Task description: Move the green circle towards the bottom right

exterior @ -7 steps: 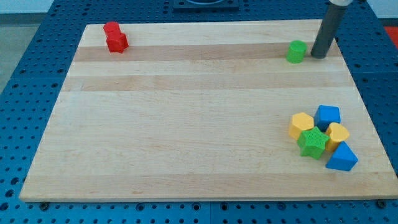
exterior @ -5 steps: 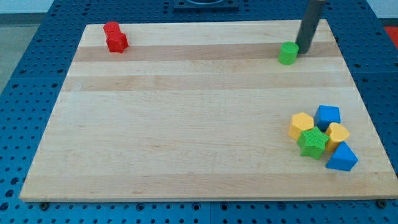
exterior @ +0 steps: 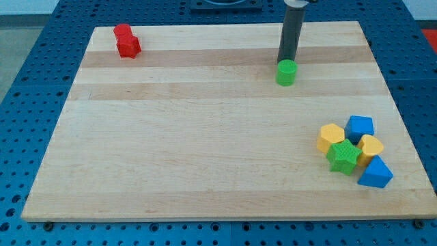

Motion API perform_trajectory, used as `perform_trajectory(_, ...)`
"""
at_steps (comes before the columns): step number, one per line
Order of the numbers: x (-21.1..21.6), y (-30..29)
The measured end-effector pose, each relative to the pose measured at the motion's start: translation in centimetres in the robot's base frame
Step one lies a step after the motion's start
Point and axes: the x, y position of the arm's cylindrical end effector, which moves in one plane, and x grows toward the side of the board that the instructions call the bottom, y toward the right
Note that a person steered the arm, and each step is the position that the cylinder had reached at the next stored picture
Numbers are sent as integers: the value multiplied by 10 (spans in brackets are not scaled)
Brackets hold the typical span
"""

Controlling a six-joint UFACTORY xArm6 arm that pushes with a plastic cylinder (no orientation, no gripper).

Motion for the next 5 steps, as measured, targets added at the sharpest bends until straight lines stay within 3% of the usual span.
perform_trajectory(4, 114, -6)
perform_trajectory(5, 115, -18)
